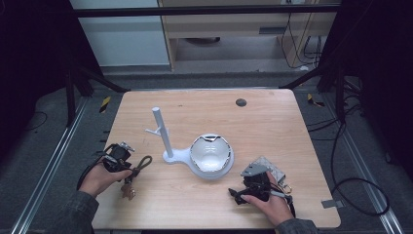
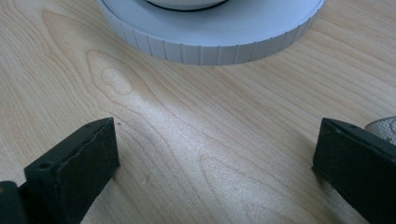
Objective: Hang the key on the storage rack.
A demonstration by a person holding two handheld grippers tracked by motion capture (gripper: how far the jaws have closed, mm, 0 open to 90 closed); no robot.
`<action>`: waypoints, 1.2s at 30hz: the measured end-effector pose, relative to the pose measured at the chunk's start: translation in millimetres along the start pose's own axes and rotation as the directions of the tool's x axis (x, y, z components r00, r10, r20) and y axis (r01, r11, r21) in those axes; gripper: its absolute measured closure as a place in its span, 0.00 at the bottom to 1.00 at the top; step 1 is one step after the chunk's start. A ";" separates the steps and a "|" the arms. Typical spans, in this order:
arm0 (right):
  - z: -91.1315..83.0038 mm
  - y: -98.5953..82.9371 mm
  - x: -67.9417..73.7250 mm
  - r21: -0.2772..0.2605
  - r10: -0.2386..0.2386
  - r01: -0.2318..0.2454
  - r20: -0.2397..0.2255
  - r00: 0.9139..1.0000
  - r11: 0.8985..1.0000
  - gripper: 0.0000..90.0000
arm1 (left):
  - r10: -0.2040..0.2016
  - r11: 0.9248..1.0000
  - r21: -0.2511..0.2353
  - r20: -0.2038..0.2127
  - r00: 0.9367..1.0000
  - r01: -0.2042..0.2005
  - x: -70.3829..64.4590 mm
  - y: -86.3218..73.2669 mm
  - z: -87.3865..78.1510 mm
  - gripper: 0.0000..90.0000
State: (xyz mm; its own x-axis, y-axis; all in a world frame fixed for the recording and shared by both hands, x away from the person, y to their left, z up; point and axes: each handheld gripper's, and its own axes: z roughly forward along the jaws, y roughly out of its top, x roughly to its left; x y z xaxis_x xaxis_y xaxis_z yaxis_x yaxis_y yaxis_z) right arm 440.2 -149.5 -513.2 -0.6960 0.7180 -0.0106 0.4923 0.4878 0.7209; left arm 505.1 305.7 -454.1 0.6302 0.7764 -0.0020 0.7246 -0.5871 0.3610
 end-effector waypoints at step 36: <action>-0.1 -0.1 0.4 -0.001 0.003 -0.003 0.002 1.000 1.000 0.00 | 0.069 0.997 0.033 -0.044 0.997 -0.067 -7.6 -3.4 -2.4 0.73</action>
State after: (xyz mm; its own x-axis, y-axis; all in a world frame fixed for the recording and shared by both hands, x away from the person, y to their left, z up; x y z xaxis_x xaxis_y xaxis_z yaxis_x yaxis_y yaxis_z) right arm 439.8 -149.3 -513.2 -0.6937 0.7202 -0.0098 0.4938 0.4855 0.7214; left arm 497.2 302.3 -453.1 0.6655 0.7436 0.0638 0.6894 -0.6452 0.3293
